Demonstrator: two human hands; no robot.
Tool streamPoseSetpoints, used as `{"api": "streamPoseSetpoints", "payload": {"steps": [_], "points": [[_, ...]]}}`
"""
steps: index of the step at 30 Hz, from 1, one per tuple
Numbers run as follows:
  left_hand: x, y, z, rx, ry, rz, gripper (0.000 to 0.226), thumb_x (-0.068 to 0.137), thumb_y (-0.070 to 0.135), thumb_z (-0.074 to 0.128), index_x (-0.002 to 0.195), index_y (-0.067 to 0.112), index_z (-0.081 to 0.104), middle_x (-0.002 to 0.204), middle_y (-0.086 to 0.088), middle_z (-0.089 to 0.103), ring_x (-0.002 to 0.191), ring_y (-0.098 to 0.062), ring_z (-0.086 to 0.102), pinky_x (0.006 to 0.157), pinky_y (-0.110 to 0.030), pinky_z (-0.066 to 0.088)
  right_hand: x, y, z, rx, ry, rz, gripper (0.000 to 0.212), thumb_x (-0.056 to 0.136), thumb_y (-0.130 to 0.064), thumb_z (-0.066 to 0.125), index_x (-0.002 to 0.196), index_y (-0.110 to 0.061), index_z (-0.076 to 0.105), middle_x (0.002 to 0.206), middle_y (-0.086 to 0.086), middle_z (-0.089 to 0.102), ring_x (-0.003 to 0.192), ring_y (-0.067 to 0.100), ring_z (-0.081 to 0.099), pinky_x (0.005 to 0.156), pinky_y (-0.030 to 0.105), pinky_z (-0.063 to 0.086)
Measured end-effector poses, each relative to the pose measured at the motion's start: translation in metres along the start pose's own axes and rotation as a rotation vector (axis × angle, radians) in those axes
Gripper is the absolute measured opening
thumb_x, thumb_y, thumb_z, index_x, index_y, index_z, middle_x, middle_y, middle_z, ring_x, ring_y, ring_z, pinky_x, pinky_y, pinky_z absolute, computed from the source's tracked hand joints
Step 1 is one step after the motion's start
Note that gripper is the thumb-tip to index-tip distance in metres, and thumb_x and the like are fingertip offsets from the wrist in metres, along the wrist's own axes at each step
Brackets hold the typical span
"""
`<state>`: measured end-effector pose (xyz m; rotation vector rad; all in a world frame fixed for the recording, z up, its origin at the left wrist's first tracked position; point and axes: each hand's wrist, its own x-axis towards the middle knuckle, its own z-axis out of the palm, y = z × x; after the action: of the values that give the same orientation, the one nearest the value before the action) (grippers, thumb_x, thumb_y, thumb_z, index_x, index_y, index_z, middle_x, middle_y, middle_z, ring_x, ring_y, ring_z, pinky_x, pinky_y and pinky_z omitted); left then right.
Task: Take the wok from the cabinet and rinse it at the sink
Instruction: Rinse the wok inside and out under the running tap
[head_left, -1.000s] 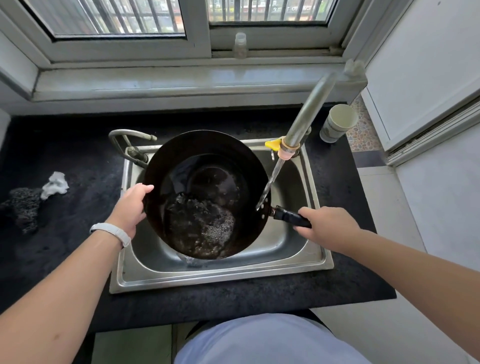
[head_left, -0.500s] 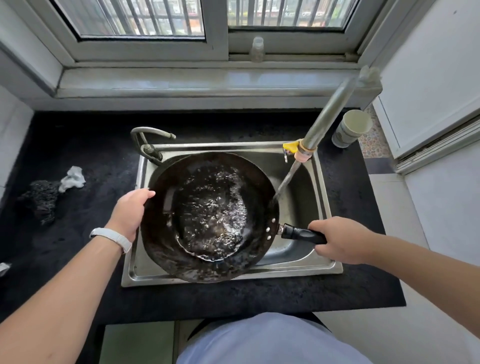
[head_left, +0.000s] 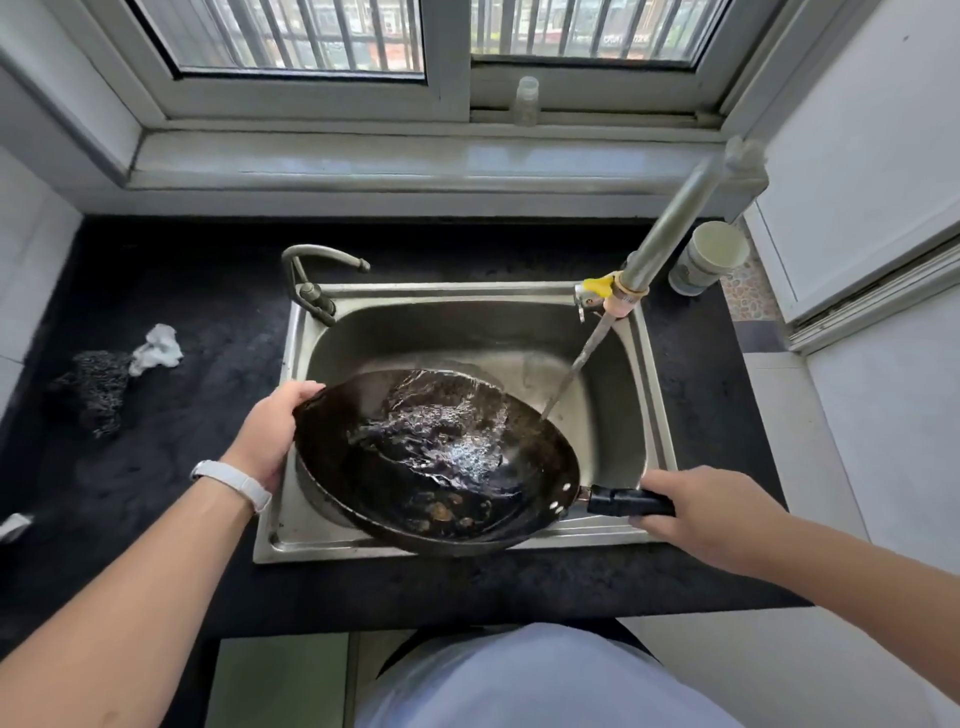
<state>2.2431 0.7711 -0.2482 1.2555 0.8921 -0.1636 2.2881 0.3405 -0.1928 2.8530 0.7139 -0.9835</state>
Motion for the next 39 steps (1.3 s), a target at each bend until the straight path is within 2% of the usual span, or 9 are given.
{"api": "streamPoseSetpoints", "payload": {"steps": [5,10,12,17,21,25,30,34,39], "points": [[-0.012,0.001,-0.001,-0.123,-0.078,0.049,0.049,0.089,0.049,0.047,0.119,0.015,0.064,0.122,-0.008,0.068,0.114,-0.022,0.063,0.103,-0.037,0.044,-0.002,0.004,-0.003,0.054,-0.012,0.017,0.031,0.09,-0.06,0.056,0.092,-0.028,0.059,0.076,-0.006,0.066,0.066,0.013,0.061,0.06,0.03,0.047],[-0.019,-0.001,0.01,-0.189,-0.155,0.201,0.036,0.083,0.048,0.057,0.08,0.02,0.079,0.092,0.003,0.077,0.1,-0.009,0.069,0.093,-0.024,0.052,-0.002,0.003,-0.011,0.294,-0.126,0.019,0.026,0.088,-0.051,0.065,0.086,-0.025,0.064,0.075,0.001,0.067,0.059,0.012,0.058,0.055,0.028,0.043],[-0.016,-0.004,0.012,-0.213,-0.156,0.225,0.042,0.094,0.042,0.046,0.082,0.024,0.081,0.088,0.005,0.077,0.093,-0.006,0.071,0.083,-0.019,0.056,-0.002,0.002,-0.014,0.356,-0.171,0.006,0.025,0.087,-0.05,0.066,0.088,-0.026,0.066,0.077,0.002,0.068,0.061,0.012,0.059,0.056,0.028,0.043],[-0.017,0.006,0.014,-0.183,-0.164,0.244,0.043,0.083,0.055,0.052,0.097,0.025,0.08,0.104,0.001,0.076,0.105,-0.01,0.068,0.09,-0.019,0.054,-0.001,0.005,-0.016,0.453,-0.214,0.007,0.021,0.085,-0.048,0.067,0.083,-0.027,0.067,0.067,-0.005,0.06,0.056,0.007,0.053,0.056,0.027,0.041],[-0.016,0.009,0.025,-0.21,-0.22,0.21,0.051,0.102,0.043,0.034,0.094,0.023,0.081,0.104,-0.002,0.077,0.105,-0.012,0.069,0.095,-0.026,0.053,0.0,0.004,-0.017,0.477,-0.22,0.007,0.023,0.086,-0.044,0.067,0.083,-0.021,0.067,0.063,-0.007,0.054,0.053,0.006,0.049,0.054,0.026,0.038],[-0.003,0.012,0.031,-0.199,-0.179,0.202,0.047,0.1,0.044,0.039,0.115,0.015,0.073,0.123,-0.01,0.069,0.125,-0.023,0.058,0.11,-0.036,0.039,-0.002,0.006,-0.011,0.51,-0.213,0.012,0.023,0.088,-0.044,0.066,0.082,-0.022,0.066,0.061,-0.008,0.051,0.05,0.004,0.045,0.052,0.023,0.035],[0.003,-0.007,0.033,-0.085,-0.025,0.279,0.051,0.102,0.045,0.034,0.143,0.017,0.047,0.137,-0.002,0.058,0.126,-0.012,0.054,0.114,-0.033,0.034,-0.011,0.009,-0.009,0.585,-0.216,0.041,0.024,0.089,-0.041,0.067,0.071,-0.026,0.061,0.057,-0.011,0.047,0.049,0.004,0.041,0.052,0.022,0.032],[-0.027,-0.032,0.034,-0.025,0.034,0.288,0.033,0.1,0.038,0.042,0.131,0.032,0.053,0.129,0.012,0.059,0.121,-0.002,0.055,0.096,-0.02,0.041,-0.019,0.006,-0.007,0.675,-0.227,0.055,0.024,0.092,-0.032,0.067,0.069,-0.027,0.06,0.047,-0.015,0.046,0.042,0.002,0.039,0.046,0.017,0.031],[-0.081,-0.076,0.055,0.139,0.142,0.297,0.024,0.098,0.012,0.055,0.12,0.017,0.061,0.116,0.005,0.065,0.109,-0.006,0.06,0.096,-0.022,0.045,-0.024,-0.001,-0.002,0.795,-0.287,0.089,0.022,0.091,-0.029,0.065,0.073,-0.02,0.056,0.049,-0.008,0.043,0.043,0.014,0.039,0.045,0.025,0.034]]}}
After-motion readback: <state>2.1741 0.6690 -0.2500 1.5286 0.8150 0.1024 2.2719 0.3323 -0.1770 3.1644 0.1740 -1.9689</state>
